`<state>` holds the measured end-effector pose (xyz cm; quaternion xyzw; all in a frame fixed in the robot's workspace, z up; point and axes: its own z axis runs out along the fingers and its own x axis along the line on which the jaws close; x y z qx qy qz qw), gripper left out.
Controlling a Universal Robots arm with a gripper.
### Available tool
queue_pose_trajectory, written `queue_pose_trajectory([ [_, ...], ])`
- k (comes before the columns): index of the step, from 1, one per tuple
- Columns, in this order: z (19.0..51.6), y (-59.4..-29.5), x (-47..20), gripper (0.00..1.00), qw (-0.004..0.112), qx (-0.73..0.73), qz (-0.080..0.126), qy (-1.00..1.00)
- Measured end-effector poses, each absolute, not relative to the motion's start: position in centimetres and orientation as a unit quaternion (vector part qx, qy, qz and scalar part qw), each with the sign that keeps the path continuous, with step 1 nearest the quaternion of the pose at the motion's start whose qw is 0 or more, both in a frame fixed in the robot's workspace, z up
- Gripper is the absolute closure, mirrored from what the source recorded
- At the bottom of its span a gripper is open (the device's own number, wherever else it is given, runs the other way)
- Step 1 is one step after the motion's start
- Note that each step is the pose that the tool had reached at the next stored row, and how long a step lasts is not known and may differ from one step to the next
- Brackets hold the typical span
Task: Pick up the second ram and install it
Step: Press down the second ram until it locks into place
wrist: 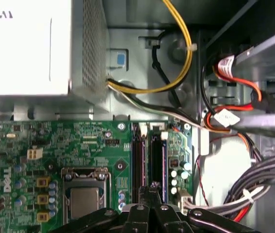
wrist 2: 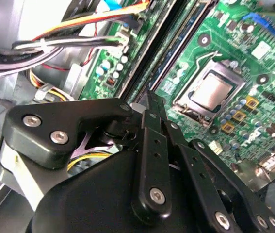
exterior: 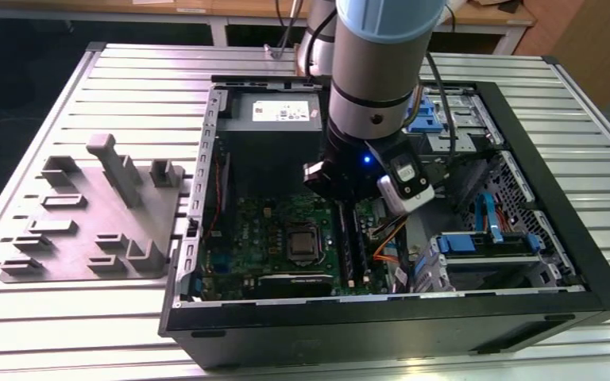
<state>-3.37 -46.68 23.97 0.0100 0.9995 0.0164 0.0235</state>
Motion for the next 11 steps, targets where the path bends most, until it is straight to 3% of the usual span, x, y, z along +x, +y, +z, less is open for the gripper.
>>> queue_pose_trajectory([
  [11, 23.9, -44.7, -3.4, 0.9, 0.023, 0.01, 0.016, 1.0],
])
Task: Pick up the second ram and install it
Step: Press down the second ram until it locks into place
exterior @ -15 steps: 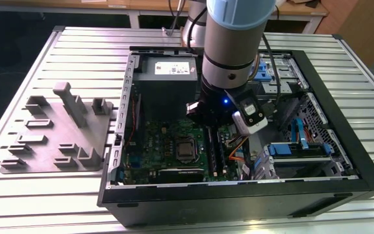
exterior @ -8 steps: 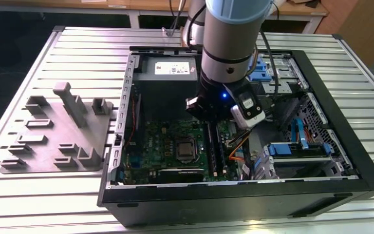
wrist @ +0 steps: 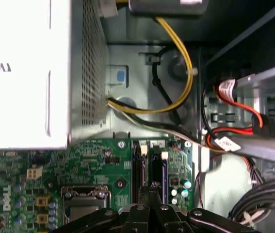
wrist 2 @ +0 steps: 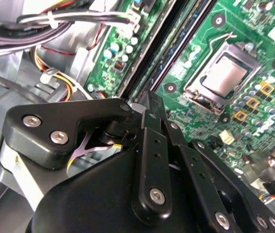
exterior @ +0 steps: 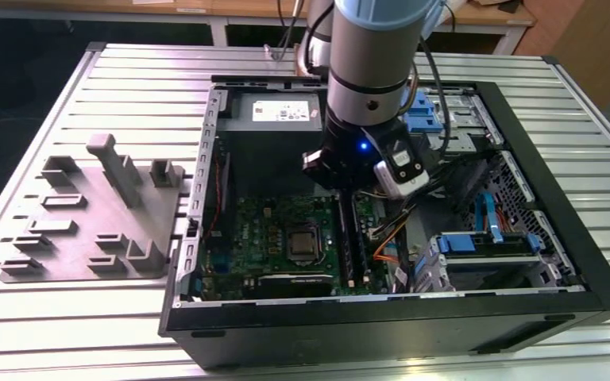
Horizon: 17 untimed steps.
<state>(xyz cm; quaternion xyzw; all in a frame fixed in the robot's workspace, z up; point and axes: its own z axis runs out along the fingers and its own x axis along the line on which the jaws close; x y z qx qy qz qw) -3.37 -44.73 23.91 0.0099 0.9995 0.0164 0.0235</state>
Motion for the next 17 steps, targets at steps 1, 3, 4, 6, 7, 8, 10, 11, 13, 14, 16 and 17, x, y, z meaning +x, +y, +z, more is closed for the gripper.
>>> queue_pose_trajectory([
  [1, 23.88, -44.55, -3.37, 0.9, 0.024, 0.01, 0.016, 1.0],
  [3, 23.8, -44.26, -3.37, 0.9, 0.024, 0.01, 0.016, 1.0],
  [4, 23.73, -44.18, -3.37, 0.9, 0.023, 0.01, 0.016, 1.0],
  [6, 23.51, -44.11, -3.36, 0.9, 0.024, 0.01, 0.016, 1.0],
  [7, 23.41, -44.1, -3.36, 0.9, 0.024, 0.01, 0.016, 1.0],
  [8, 23.38, -44.09, -3.37, 0.9, 0.024, 0.01, 0.016, 1.0],
  [10, 23.38, -44.09, -3.37, 0.9, 0.023, 0.01, 0.016, 1.0],
  [11, 23.38, -44.09, -3.37, 0.9, 0.023, 0.01, 0.016, 1.0],
  [13, 23.3, -44.09, -3.43, 0.9, 0.024, 0.01, 0.017, 1.0],
  [14, 23.26, -44.09, -3.49, 0.9, 0.024, 0.01, 0.017, 1.0],
  [16, 23.16, -44.09, -3.5, 0.9, 0.024, 0.008, 0.016, 1.0],
  [17, 23.1, -44.09, -3.5, 0.9, 0.024, 0.007, 0.016, 1.0],
])
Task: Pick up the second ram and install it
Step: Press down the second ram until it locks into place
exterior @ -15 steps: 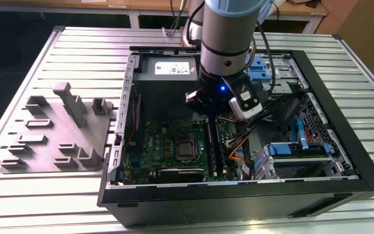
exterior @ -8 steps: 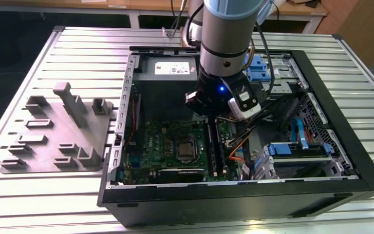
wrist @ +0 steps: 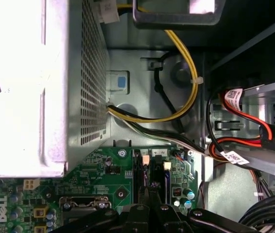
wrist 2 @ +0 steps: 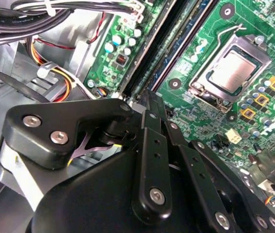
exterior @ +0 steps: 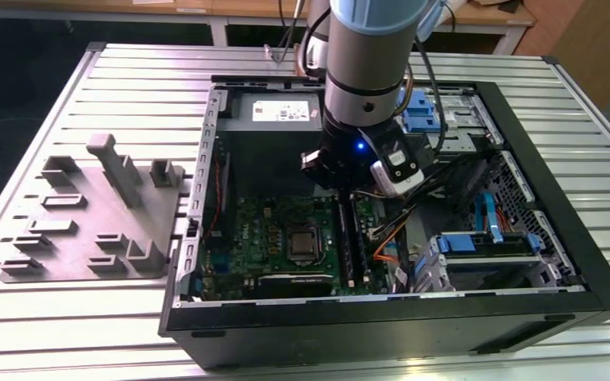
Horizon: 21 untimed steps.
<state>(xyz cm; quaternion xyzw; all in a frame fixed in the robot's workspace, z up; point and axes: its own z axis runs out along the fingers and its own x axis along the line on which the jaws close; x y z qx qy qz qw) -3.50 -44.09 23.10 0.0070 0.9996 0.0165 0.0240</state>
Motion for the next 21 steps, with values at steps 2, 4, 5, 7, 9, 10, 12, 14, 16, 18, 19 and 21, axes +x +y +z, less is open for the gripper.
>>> queue_pose_trajectory([
  [2, 23.05, -44.09, -3.5, 0.9, 0.024, 0.005, 0.016, 1.0],
  [4, 23.02, -44.09, -3.5, 0.9, 0.024, 0.004, 0.017, 1.0],
  [5, 22.99, -44.09, -3.5, 0.9, 0.024, 0.004, 0.017, 1.0],
  [7, 22.81, -44.07, -3.49, 0.9, 0.024, 0.004, 0.017, 1.0],
  [9, 22.66, -44.06, -3.49, 0.9, 0.024, 0.004, 0.017, 1.0],
  [10, 22.66, -44.06, -3.49, 0.9, 0.024, 0.004, 0.017, 1.0],
  [12, 22.58, -44.04, -3.5, 0.9, 0.024, 0.004, 0.017, 1.0],
  [14, 22.4, -44.03, -3.5, 0.9, 0.024, 0.004, 0.017, 1.0],
  [16, 22.37, -44.03, -3.5, 0.9, 0.024, 0.004, 0.017, 1.0],
  [18, 22.36, -44.03, -3.5, 0.9, 0.024, 0.004, 0.017, 1.0],
  [19, 22.29, -44.02, -3.5, 0.9, 0.024, 0.004, 0.017, 1.0],
  [21, 22.13, -44.03, -3.5, 0.9, 0.024, 0.004, 0.017, 1.0],
])
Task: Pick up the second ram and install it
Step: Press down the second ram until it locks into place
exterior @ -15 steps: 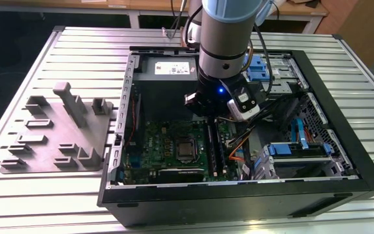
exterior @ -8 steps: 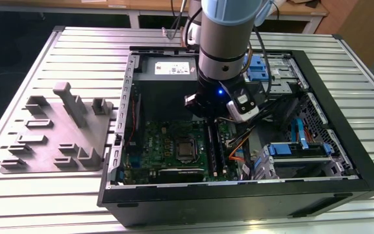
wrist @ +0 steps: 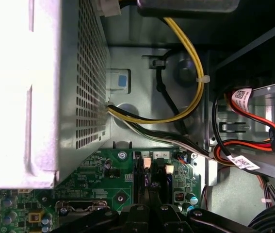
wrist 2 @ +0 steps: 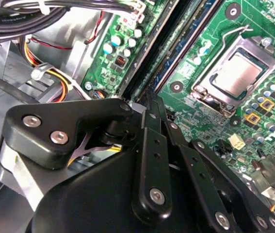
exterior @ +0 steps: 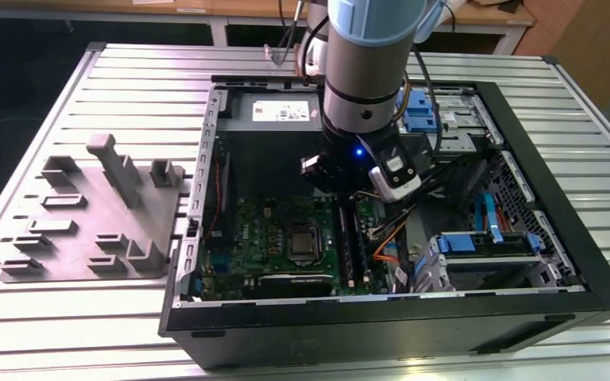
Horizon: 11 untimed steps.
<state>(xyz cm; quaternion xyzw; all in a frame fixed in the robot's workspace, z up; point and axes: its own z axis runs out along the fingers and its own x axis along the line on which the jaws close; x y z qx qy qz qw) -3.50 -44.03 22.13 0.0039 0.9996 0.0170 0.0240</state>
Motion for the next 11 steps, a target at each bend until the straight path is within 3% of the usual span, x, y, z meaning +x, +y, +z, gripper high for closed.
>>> queue_pose_trajectory([
  [11, 21.94, -44.03, -3.5, 0.9, 0.024, 0.004, 0.017, 1.0],
])
